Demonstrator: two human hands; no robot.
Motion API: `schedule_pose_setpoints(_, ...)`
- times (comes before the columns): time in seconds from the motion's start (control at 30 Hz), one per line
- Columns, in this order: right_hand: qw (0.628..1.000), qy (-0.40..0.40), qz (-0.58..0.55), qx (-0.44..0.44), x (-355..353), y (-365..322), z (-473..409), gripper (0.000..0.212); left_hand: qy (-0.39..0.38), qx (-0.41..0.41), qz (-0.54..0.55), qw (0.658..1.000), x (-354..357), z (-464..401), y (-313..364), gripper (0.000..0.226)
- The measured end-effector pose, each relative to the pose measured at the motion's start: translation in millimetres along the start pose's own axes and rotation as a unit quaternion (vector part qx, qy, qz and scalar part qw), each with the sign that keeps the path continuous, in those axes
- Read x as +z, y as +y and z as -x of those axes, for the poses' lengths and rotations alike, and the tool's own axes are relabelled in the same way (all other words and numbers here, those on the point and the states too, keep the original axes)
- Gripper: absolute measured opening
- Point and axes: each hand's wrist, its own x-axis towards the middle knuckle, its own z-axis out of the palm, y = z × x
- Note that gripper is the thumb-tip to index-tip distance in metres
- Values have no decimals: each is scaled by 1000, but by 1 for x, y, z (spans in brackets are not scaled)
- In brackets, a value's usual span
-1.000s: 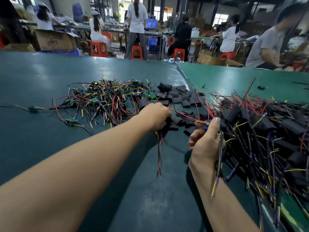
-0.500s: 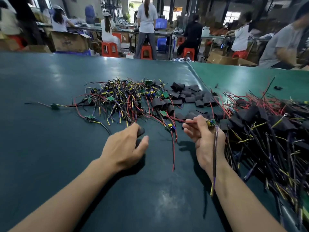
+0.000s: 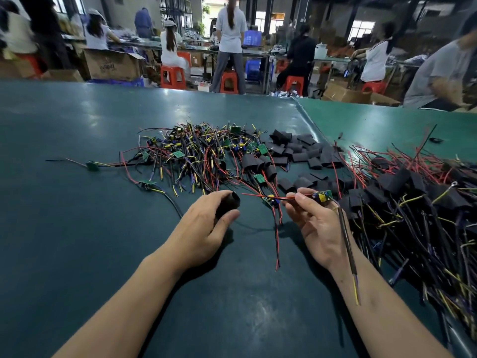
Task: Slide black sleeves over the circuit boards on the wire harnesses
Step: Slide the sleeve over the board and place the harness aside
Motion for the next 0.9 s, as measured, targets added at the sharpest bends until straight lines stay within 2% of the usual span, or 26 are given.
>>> schedule_pose_setpoints(0.2, 1000, -19, 22, 10, 1, -1, 0, 16, 35, 32, 1, 999, 2, -1, 1, 34)
schedule_pose_setpoints(0.37, 999, -20, 37, 1, 3, 0, 1, 18, 73, 49, 1, 996, 3, -2, 1, 43)
schedule_pose_setpoints(0.5, 999, -11, 27, -30, 3, -1, 0, 18, 120, 55, 17, 991, 2, -5, 0, 40)
schedule_pose_setpoints(0.77, 990, 17, 53, -129, 4, -3, 0, 15, 96, 72, -8, 993, 3, -5, -4, 46)
schedule_pose_setpoints(0.9, 992, 18, 35, -123, 4, -6, 1, 15, 97, 87, 2, 991, 3, -6, -4, 43)
